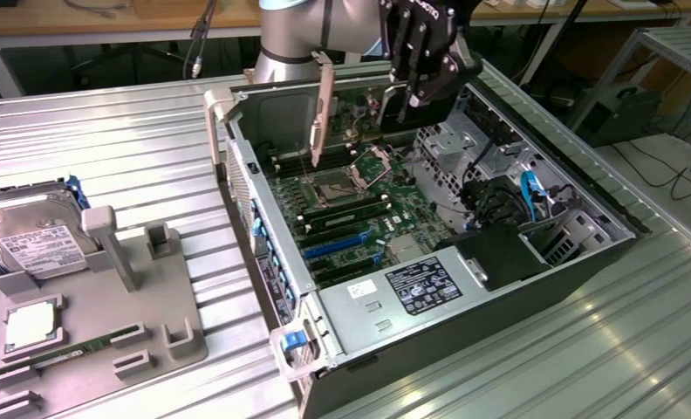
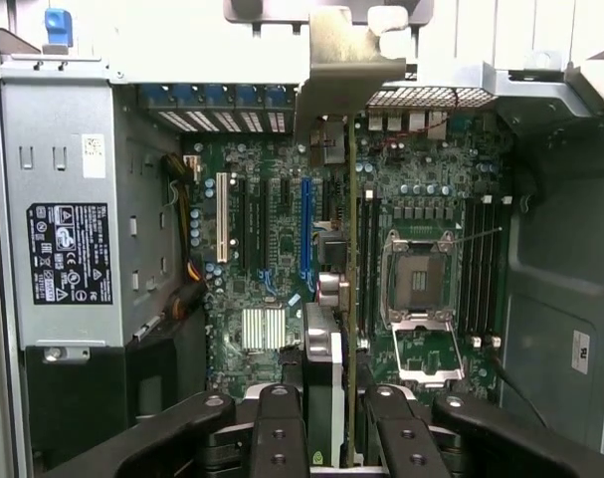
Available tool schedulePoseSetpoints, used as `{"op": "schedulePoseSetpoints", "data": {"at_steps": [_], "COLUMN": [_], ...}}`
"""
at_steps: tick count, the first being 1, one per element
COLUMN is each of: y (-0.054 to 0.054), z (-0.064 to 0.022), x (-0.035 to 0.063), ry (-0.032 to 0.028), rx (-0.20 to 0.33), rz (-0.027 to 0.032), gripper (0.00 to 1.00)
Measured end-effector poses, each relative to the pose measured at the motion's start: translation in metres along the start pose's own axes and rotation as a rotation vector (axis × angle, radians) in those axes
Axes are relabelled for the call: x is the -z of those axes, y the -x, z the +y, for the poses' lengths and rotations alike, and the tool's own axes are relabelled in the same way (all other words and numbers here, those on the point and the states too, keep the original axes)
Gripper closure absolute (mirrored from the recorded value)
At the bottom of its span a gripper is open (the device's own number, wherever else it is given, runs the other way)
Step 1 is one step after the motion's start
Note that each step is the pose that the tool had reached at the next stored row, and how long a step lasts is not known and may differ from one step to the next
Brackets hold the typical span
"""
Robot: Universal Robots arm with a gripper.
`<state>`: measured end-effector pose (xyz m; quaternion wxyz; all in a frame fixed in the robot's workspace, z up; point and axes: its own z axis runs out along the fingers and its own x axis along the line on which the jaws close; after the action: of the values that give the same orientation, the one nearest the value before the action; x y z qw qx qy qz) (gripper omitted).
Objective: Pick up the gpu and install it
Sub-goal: 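Insert the gpu into the slot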
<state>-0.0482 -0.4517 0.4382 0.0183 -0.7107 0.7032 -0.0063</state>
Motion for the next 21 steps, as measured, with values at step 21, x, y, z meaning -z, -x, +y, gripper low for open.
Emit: {"op": "schedulePoseSetpoints", "data": {"at_steps": [21], "y": [-0.0001], "z": [-0.0002], "x": [-0.0081], "ry": [0.0000], "rx": [0.000], "rz": [0.0001], "gripper": [0.72]}}
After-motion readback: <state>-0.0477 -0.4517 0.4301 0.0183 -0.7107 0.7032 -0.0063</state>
